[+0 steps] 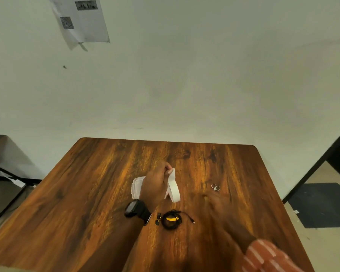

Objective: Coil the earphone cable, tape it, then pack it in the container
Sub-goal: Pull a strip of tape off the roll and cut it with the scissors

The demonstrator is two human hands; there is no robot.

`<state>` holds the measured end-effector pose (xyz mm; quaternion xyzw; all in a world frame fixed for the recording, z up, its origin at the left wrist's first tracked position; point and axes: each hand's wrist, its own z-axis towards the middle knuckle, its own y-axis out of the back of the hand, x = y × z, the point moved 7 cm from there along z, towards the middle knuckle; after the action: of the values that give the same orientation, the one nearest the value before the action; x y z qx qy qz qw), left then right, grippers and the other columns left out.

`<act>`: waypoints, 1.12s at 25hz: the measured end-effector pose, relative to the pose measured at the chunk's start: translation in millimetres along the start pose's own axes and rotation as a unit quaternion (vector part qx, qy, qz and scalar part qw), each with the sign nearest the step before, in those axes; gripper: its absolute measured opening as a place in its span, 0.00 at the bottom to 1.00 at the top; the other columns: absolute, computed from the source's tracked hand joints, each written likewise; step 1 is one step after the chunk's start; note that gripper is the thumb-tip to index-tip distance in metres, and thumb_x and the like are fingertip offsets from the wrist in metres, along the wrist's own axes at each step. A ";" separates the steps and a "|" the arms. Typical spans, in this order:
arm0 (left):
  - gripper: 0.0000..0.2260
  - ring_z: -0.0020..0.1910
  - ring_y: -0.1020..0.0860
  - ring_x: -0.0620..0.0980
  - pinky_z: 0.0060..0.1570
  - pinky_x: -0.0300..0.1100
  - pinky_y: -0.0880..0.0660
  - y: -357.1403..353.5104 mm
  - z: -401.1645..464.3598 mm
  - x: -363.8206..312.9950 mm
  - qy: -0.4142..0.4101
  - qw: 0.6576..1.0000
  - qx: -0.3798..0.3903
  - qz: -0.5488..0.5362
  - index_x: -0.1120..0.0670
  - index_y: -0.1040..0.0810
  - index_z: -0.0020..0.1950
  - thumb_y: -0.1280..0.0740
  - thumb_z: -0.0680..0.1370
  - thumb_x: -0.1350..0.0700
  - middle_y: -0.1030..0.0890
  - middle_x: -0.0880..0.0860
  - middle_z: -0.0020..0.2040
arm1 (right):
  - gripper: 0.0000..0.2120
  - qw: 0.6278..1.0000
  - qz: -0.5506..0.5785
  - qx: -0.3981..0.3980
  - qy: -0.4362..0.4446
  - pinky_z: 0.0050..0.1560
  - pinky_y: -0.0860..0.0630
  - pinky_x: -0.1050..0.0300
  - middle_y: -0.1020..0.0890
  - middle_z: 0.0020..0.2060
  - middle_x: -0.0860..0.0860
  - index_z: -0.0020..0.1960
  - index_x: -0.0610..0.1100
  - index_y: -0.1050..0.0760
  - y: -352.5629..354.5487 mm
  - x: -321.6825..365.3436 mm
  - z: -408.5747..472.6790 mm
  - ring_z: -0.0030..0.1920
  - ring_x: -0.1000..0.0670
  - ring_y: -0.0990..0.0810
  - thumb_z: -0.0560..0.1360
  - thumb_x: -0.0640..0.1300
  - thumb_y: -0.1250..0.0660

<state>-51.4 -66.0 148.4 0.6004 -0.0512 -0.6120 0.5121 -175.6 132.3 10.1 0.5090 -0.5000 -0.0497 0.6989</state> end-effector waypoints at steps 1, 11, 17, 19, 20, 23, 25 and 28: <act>0.05 0.39 0.25 0.39 0.40 0.34 0.28 0.1 0.5 1.6 0.006 1.000 0.014 -0.003 0.51 0.26 0.52 0.40 0.82 0.53 0.21 0.44 0.44 | 0.18 0.999 -0.027 0.028 -0.002 0.62 0.28 0.53 0.20 0.59 0.52 0.62 0.51 0.23 4.0 -18.6 18.2 0.59 0.49 0.22 0.77 0.52 0.43; 0.04 0.43 0.22 0.43 0.44 0.45 0.20 6.5 17.9 7.1 -0.008 1.000 0.017 -0.007 0.49 0.28 0.52 0.41 0.82 0.56 0.22 0.44 0.46 | 0.20 0.974 -0.191 0.124 0.012 0.69 0.36 0.46 0.32 0.73 0.44 0.71 0.47 0.30 -16.9 -93.3 124.3 0.68 0.41 0.30 0.81 0.50 0.40; 0.04 0.42 0.21 0.43 0.39 0.37 0.21 16.4 27.6 5.0 -0.006 0.998 -0.016 -0.066 0.49 0.28 0.50 0.41 0.82 0.57 0.21 0.43 0.45 | 0.19 0.964 -0.213 0.147 -0.056 0.69 0.33 0.51 0.28 0.70 0.43 0.69 0.44 0.30 -20.0 -123.2 121.3 0.67 0.44 0.28 0.79 0.44 0.38; 0.04 0.42 0.21 0.42 0.38 0.35 0.22 16.9 26.9 4.7 0.000 0.997 -0.021 -0.072 0.51 0.28 0.50 0.41 0.82 0.57 0.21 0.43 0.44 | 0.21 0.958 -0.230 0.158 -0.059 0.69 0.33 0.51 0.27 0.69 0.44 0.70 0.45 0.31 -21.3 -131.6 112.1 0.67 0.45 0.28 0.77 0.47 0.37; 0.04 0.42 0.21 0.43 0.38 0.35 0.22 16.6 25.4 5.0 0.005 0.997 -0.022 -0.078 0.52 0.27 0.50 0.41 0.82 0.57 0.21 0.44 0.44 | 0.22 0.959 -0.231 0.157 -0.051 0.68 0.32 0.51 0.26 0.67 0.45 0.69 0.45 0.31 -21.7 -131.6 109.3 0.66 0.45 0.27 0.77 0.47 0.38; 0.04 0.42 0.20 0.45 0.38 0.39 0.21 15.1 18.2 4.3 0.004 0.997 -0.020 -0.076 0.53 0.27 0.51 0.41 0.82 0.57 0.20 0.47 0.45 | 0.23 0.943 -0.272 0.184 -0.059 0.61 0.29 0.55 0.22 0.63 0.46 0.66 0.45 0.29 -14.7 -120.3 93.0 0.62 0.46 0.24 0.73 0.50 0.35; 0.03 0.42 0.20 0.46 0.39 0.41 0.20 14.4 13.5 3.9 -0.007 0.997 -0.018 -0.074 0.52 0.28 0.51 0.41 0.82 0.56 0.19 0.48 0.46 | 0.21 0.922 -0.329 0.196 -0.055 0.61 0.29 0.53 0.23 0.63 0.47 0.65 0.46 0.27 -15.0 -120.4 88.3 0.63 0.47 0.24 0.74 0.53 0.35; 0.04 0.42 0.20 0.47 0.39 0.43 0.20 17.8 8.9 0.1 -0.018 0.997 -0.016 -0.079 0.51 0.28 0.50 0.41 0.82 0.55 0.19 0.48 0.46 | 0.22 0.902 -0.383 0.201 -0.022 0.64 0.29 0.53 0.25 0.66 0.48 0.67 0.47 0.29 -10.2 -107.7 80.3 0.66 0.47 0.26 0.76 0.53 0.36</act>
<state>-48.3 -79.3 162.8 0.5832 -0.0027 -0.6621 0.4707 -284.6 136.6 -68.9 0.7894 -0.2811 -0.2230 0.4981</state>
